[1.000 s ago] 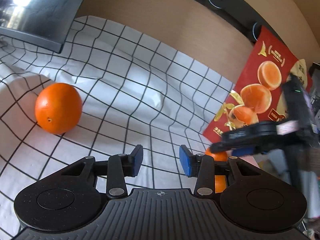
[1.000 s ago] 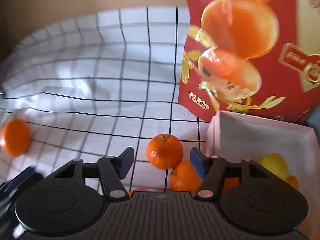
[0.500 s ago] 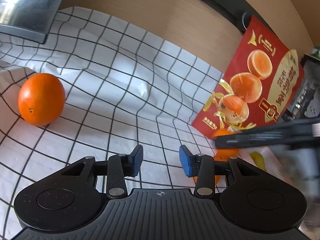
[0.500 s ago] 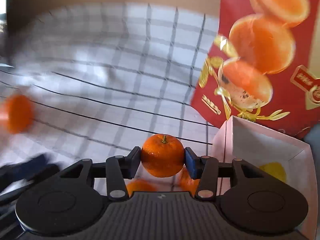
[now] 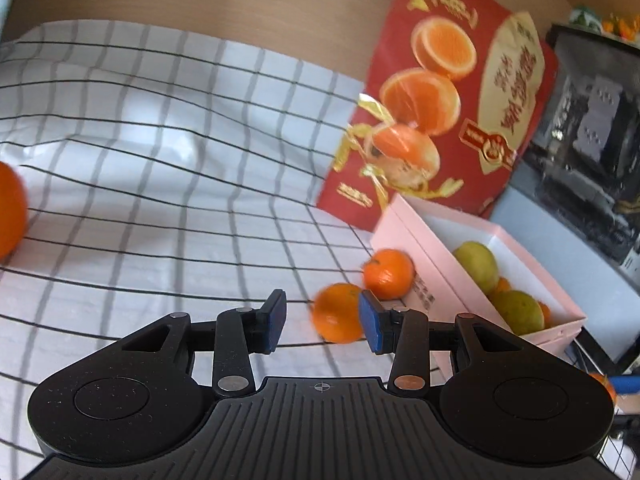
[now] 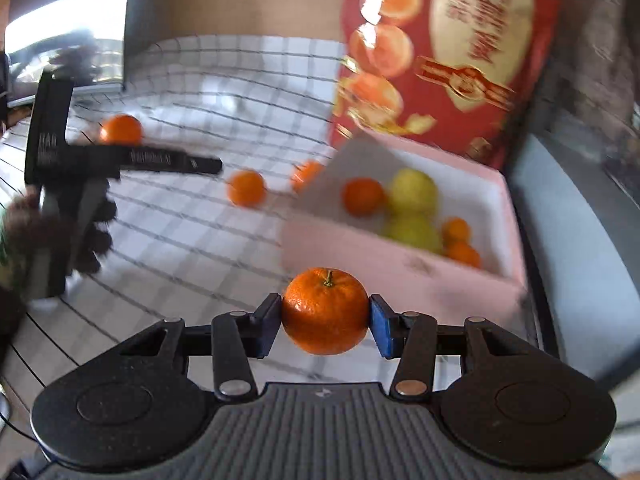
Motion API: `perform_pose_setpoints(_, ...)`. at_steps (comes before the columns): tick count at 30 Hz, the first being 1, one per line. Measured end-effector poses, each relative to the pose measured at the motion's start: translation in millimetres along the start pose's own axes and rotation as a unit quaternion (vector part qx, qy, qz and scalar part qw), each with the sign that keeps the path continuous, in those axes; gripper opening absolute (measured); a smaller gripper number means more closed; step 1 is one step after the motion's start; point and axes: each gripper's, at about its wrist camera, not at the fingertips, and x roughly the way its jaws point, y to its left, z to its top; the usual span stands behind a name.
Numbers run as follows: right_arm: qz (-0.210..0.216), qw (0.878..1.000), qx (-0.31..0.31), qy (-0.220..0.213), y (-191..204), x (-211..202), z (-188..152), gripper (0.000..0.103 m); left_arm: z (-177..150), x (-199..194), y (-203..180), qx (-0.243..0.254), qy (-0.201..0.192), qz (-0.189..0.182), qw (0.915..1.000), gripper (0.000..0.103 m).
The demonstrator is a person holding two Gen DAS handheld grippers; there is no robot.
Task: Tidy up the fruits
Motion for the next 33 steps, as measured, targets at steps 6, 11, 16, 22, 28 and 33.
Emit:
perform_pose_setpoints(6, 0.027, 0.999, 0.045, 0.002, -19, 18, -21, 0.047, -3, 21, -28, 0.030, 0.019, 0.043, 0.9984, 0.048)
perform_pose_setpoints(11, 0.004, 0.999, 0.033, -0.015, -9, 32, -31, 0.062, 2, 31, -27, 0.017, 0.031, 0.062, 0.9974, 0.054)
perform_pose_setpoints(16, -0.013, 0.999, 0.027, -0.039, -2, 37, -38, 0.072, 2, 33, -21, 0.002, 0.035, 0.046, 0.9983, 0.054)
perform_pose_setpoints(22, -0.006, 0.997, 0.050, -0.058, -8, 32, -41, 0.077, -2, 36, -15, -0.011, 0.038, 0.017, 0.9991, 0.051)
perform_pose_setpoints(28, 0.007, 0.993, 0.104, -0.055, -26, 35, -42, 0.078, -3, 31, -15, -0.005, 0.032, 0.017, 0.9993, 0.046)
perform_pose_setpoints(33, 0.026, 0.987, 0.142, -0.064, -39, 33, -46, 0.080, -4, 17, -14, -0.013, 0.012, 0.015, 0.9997, 0.046)
